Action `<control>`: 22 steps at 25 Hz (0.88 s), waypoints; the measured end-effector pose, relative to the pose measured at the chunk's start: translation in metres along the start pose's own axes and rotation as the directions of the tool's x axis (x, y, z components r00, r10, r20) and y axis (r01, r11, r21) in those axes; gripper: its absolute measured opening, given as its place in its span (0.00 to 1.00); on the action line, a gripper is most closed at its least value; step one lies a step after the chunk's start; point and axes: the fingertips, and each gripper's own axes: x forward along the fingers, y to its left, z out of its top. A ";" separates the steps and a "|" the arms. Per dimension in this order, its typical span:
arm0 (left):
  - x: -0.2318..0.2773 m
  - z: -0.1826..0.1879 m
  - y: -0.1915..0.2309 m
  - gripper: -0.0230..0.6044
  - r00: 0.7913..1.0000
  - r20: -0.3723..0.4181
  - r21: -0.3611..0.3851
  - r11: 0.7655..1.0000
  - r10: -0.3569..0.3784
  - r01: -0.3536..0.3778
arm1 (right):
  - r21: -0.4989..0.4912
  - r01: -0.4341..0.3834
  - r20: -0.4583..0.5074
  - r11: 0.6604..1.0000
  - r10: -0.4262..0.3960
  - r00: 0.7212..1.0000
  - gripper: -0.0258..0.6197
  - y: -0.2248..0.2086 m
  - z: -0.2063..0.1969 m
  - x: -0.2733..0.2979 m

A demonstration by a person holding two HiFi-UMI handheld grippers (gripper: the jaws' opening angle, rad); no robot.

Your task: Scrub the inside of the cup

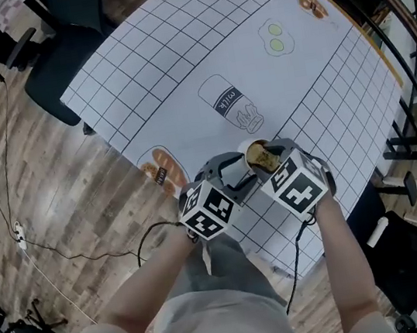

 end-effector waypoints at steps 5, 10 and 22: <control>0.001 0.003 -0.003 0.37 1.000 0.004 0.011 1.000 -0.005 0.005 | 0.022 0.003 0.008 1.000 -0.003 1.000 0.30 -0.002 -0.002 -0.006; -0.001 0.001 0.000 0.37 1.000 0.004 0.001 1.000 -0.003 0.003 | 0.046 0.009 -0.021 0.999 -0.008 1.000 0.30 -0.003 -0.003 0.008; -0.003 0.001 0.000 0.37 1.000 0.006 -0.002 1.000 -0.011 0.011 | 0.014 0.027 -0.078 1.000 -0.026 0.997 0.30 -0.003 0.001 -0.023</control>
